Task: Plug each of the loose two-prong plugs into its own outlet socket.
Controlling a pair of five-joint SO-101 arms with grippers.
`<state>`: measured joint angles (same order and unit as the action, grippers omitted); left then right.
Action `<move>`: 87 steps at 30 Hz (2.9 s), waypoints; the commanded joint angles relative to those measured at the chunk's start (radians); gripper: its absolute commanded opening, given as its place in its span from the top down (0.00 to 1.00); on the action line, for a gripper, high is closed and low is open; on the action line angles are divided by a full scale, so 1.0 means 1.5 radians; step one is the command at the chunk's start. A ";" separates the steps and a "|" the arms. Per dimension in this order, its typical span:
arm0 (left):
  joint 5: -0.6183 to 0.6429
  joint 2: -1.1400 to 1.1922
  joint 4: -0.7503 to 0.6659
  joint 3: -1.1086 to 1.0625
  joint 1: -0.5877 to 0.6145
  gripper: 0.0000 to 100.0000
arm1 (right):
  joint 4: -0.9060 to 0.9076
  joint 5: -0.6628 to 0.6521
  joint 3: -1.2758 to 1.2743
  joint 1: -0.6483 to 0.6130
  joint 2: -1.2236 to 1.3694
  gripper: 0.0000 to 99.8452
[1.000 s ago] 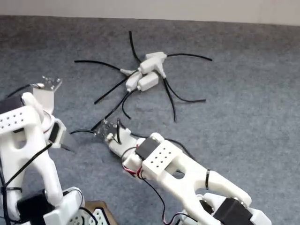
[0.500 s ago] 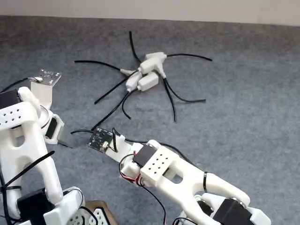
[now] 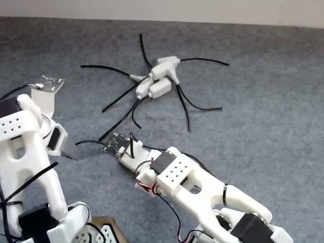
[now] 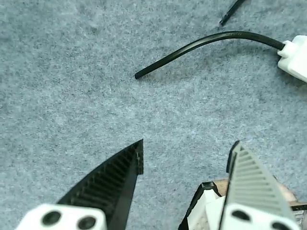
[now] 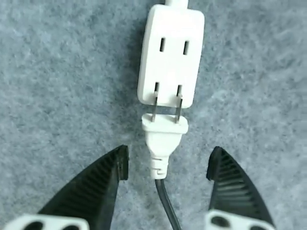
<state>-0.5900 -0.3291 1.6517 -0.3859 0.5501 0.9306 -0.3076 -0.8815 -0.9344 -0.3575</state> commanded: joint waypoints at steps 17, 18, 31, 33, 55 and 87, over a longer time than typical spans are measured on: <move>-0.041 -0.001 0.001 0.022 0.056 0.71 | -0.047 -0.003 -0.034 0.007 -0.017 0.99; -0.041 -0.001 0.001 0.022 0.056 0.71 | -0.042 -0.002 -0.032 0.008 -0.018 1.00; -0.042 -0.001 -0.032 0.022 0.106 0.71 | 0.022 -0.035 0.004 0.031 -0.017 0.93; -0.042 -0.001 -0.032 0.022 0.106 0.71 | 0.007 -0.019 -0.023 0.018 -0.018 0.84; -0.083 0.002 -0.079 0.023 0.183 0.71 | -0.129 0.115 -0.101 -0.046 -0.017 0.68; -0.130 0.155 -0.080 0.063 0.201 0.71 | 0.062 0.048 -0.011 -0.002 -0.037 0.99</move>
<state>-0.7710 -0.0913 1.5367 -0.3307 0.8462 0.9383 -0.2110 -0.9674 -0.9651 -0.3314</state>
